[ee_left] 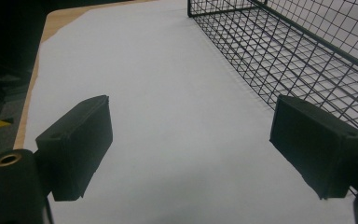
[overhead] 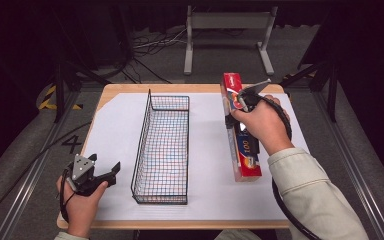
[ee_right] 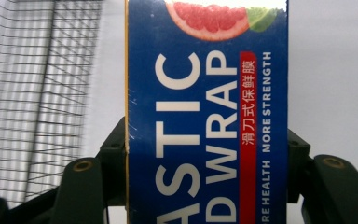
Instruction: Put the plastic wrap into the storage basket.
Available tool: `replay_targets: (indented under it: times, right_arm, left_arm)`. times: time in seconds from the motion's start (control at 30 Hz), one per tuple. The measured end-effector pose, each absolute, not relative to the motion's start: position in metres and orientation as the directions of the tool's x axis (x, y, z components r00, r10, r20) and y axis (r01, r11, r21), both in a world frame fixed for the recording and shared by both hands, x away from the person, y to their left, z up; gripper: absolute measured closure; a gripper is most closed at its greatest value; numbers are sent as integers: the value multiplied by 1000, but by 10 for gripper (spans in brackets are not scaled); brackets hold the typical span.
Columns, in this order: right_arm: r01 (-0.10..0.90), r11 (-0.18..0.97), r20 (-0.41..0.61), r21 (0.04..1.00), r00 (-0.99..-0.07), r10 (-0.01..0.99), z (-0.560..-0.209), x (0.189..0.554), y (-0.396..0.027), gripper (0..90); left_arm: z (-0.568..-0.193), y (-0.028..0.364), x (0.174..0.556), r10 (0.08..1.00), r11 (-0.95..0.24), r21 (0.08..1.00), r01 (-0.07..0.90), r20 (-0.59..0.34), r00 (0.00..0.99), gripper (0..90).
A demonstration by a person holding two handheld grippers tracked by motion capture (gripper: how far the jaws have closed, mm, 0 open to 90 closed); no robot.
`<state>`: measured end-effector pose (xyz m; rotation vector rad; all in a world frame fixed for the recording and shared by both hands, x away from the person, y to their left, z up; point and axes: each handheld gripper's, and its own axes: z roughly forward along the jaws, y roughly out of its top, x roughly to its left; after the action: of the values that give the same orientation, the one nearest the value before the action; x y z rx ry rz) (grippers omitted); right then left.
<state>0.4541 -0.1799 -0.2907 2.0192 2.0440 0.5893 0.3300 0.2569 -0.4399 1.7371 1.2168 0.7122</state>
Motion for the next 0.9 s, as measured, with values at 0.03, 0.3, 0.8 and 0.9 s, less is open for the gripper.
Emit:
replay_targets:
  times: [0.03, 0.3, 0.8, 0.9]
  right_arm:
    - [906, -26, 138, 423, -36, 990, -290, 453, -174, 396]
    - [892, -31, 144, 451, -39, 989, -287, 450, -144, 396]
    - [885, -17, 161, 466, -66, 985, -288, 448, -88, 395]
    - [888, -26, 178, 460, -63, 982, -287, 448, -77, 396]
  left_arm:
    - [-440, 256, 331, 934, -136, 891, 434, -30, 356, 134]
    - [-441, 256, 336, 930, -120, 890, 439, -53, 363, 135]
    - [-448, 252, 354, 931, -87, 874, 478, -100, 351, 134]
    - [-448, 252, 354, 932, -83, 878, 472, -100, 350, 134]
